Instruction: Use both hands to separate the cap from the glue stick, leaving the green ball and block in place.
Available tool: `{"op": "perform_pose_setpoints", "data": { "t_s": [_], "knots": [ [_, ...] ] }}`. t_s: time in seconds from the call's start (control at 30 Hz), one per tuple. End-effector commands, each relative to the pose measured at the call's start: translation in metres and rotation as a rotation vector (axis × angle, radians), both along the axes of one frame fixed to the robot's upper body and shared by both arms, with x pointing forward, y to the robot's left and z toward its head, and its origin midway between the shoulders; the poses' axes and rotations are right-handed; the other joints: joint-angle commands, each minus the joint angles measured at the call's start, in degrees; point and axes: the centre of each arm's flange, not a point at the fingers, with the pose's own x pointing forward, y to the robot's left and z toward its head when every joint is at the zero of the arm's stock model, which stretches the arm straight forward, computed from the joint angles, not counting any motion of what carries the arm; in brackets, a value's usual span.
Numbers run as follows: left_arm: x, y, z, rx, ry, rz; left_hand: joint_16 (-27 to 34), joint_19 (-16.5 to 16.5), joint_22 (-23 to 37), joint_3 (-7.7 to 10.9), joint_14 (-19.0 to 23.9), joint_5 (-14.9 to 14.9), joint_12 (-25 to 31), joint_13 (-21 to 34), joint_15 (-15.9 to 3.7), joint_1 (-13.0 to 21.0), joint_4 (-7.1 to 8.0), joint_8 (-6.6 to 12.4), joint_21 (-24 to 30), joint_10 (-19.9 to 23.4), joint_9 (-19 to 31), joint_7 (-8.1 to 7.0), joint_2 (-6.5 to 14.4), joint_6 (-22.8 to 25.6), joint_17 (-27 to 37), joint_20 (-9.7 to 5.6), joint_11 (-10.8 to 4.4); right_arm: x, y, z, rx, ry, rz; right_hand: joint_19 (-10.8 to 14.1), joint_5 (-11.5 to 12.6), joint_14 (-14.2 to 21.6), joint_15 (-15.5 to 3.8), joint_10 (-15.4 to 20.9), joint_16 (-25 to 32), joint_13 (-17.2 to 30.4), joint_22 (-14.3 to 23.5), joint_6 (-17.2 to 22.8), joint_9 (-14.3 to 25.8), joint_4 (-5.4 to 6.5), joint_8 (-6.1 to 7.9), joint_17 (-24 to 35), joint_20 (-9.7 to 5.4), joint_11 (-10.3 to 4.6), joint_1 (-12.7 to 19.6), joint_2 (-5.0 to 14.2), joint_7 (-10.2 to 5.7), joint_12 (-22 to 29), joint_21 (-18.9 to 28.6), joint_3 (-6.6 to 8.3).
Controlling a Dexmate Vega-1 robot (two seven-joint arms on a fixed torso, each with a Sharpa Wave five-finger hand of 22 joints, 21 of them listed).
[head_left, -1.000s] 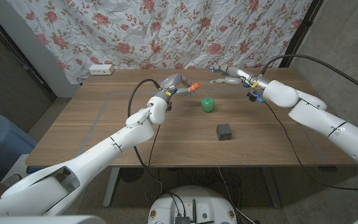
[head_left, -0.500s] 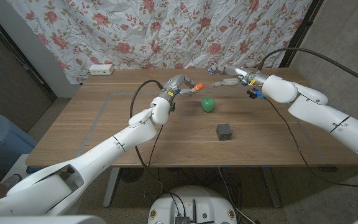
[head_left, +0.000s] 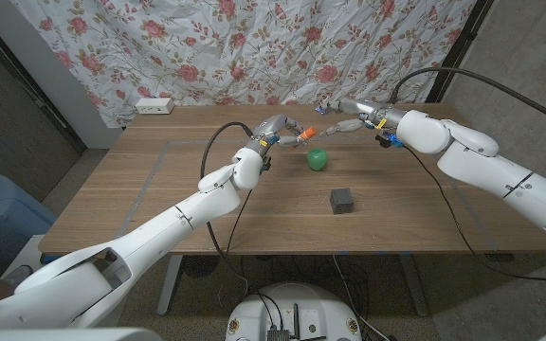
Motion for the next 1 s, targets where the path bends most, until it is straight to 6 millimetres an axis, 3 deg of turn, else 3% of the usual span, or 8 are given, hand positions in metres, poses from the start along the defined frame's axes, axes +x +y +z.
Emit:
{"op": "perform_pose_setpoints", "data": {
  "t_s": [0.03,1.0],
  "knots": [
    [0.002,-0.006,0.001,0.006,0.0,-0.025,0.1,-0.3,0.2,-0.25,-0.1,0.3,0.4,0.1,-8.54,0.1,-0.01,0.24,0.2,1.6,0.1,-0.89,0.8,3.8,0.0,-0.68,-0.96,-0.001,0.009,0.003,-0.055,-0.015,-0.034,0.4,-0.1,0.7,-0.19,0.7,0.4,0.3,0.1,0.8,0.1,0.1,0.32,0.2,-0.18,0.0,0.5,-0.72,-0.05,0.4,0.3,0.35],
    [0.0,-0.013,0.002,0.008,-0.014,-0.047,0.1,-0.4,0.2,-0.4,-0.1,0.3,0.3,0.1,-8.61,0.0,-0.08,-0.14,0.2,1.7,0.2,-0.85,1.3,4.0,0.0,-0.58,-0.96,-0.001,0.021,-0.008,-0.077,-0.043,-0.1,2.5,-0.2,3.8,-2.19,5.0,1.7,0.8,0.2,4.7,0.2,0.5,1.42,0.5,-1.35,-1.45,2.9,-1.62,-0.9,1.2,0.4,0.81]
  ]
}}
